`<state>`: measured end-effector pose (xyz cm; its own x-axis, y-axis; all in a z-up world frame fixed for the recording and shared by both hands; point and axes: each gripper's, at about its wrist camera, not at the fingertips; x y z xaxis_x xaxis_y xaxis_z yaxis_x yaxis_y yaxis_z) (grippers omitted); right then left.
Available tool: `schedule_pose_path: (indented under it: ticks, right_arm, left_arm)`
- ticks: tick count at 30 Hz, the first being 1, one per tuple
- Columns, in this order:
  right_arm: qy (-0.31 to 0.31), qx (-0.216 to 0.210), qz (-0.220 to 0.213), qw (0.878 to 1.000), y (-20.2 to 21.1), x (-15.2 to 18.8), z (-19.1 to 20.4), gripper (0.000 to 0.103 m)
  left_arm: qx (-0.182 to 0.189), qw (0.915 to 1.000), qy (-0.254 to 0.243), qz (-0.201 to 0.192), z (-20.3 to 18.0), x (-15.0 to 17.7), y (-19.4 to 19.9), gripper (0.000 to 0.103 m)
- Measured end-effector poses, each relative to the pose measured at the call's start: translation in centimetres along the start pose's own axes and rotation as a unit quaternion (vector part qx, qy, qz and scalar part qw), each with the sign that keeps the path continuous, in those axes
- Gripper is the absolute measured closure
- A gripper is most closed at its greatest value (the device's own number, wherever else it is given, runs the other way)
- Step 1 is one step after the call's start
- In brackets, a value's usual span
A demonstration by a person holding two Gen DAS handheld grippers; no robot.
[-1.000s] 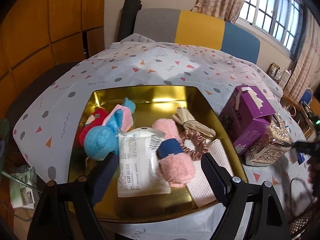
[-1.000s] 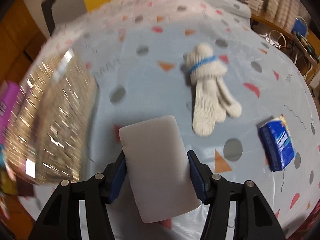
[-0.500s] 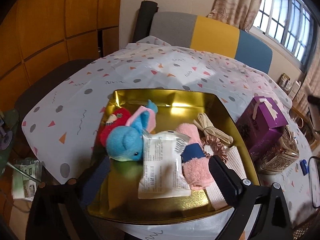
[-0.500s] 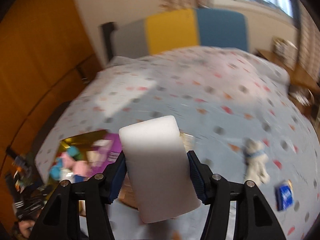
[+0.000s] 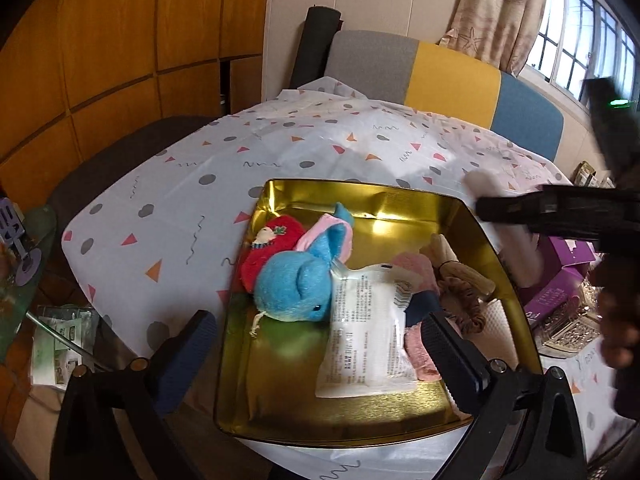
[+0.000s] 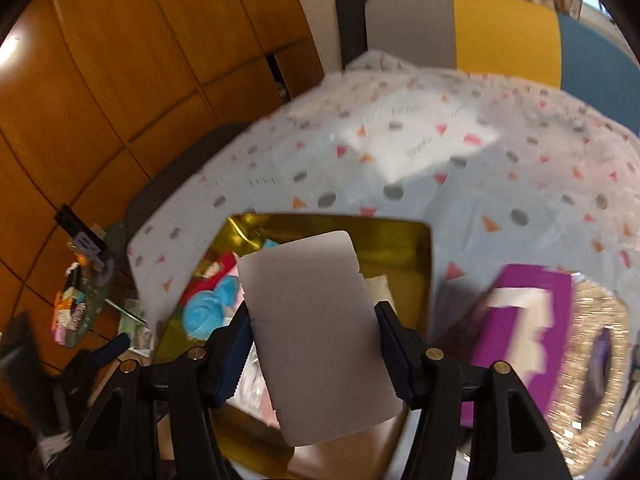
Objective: Organize soft objects
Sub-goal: 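Carry the white sponge into the gold tray and open the right gripper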
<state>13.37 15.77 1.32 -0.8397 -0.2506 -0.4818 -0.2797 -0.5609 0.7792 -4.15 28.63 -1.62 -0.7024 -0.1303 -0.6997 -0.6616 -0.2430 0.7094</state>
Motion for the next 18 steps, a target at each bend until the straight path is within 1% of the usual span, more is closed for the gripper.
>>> schedule_pose_path:
  ticks: [2, 3, 5, 6, 7, 8, 9, 10, 12, 14, 18]
  right_arm:
    - [-0.005, 0.003, 0.015, 1.000, -2.2, -0.2, -0.4, 0.041]
    - [-0.008, 0.009, 0.021, 1.000, -3.4, -0.4, -0.5, 0.039]
    - [-0.021, 0.012, 0.027, 0.999, -4.8, -0.7, -1.1, 0.038]
    - [-0.026, 0.016, 0.025, 0.999, -5.3, -0.9, -1.3, 0.035]
    - [-0.029, 0.017, 0.023, 0.999, -5.6, -1.1, -1.2, 0.028]
    - [-0.031, 0.015, 0.018, 0.999, -5.5, -1.2, -1.2, 0.024]
    - [-0.029, 0.011, 0.011, 0.999, -5.4, -1.2, -1.1, 0.018]
    - [-0.025, 0.010, 0.006, 1.000, -5.1, -1.3, -0.9, 0.016]
    - [-0.012, 0.016, -0.006, 1.000, -4.5, -1.3, -0.4, 0.016]
    - [-0.005, 0.012, -0.018, 1.000, -3.5, -1.2, -0.2, 0.016]
    - [0.027, 0.020, -0.075, 0.997, 0.0, -0.2, 0.6, 0.016]
  left_arm:
    - [-0.006, 0.9999, 0.002, -0.012, 0.3, 0.1, 0.4, 0.000]
    - [-0.016, 0.9995, 0.003, -0.025, 0.5, 0.1, 0.8, 0.000]
    - [-0.029, 0.9988, 0.007, -0.039, 1.0, 0.0, 1.3, 0.000]
    - [-0.034, 0.9985, 0.009, -0.042, 1.1, -0.1, 1.5, 0.000]
    - [-0.043, 0.9978, 0.011, -0.050, 1.4, -0.1, 1.7, 0.000]
    - [-0.048, 0.9972, 0.014, -0.055, 1.6, -0.2, 1.8, 0.000]
    - [-0.049, 0.9971, 0.015, -0.057, 1.8, -0.3, 1.9, 0.000]
    - [-0.049, 0.9971, 0.016, -0.056, 2.0, -0.3, 1.9, 0.000]
    - [-0.054, 0.9968, 0.016, -0.057, 2.1, -0.3, 2.0, 0.000]
    - [-0.056, 0.9965, 0.011, -0.061, 2.0, -0.3, 2.1, 0.000]
    - [-0.060, 0.9968, 0.005, -0.054, 1.5, -0.4, 2.3, 0.000]
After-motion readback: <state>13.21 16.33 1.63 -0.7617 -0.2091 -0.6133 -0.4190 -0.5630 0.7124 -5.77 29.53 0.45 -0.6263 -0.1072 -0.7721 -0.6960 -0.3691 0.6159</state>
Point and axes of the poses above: each gripper's, at about its wrist camera, not at the fingertips, and y roughly against the way its jaws point, z to its left, x to its underside, and after that the axes turned 15 degrees about -y, right-handed
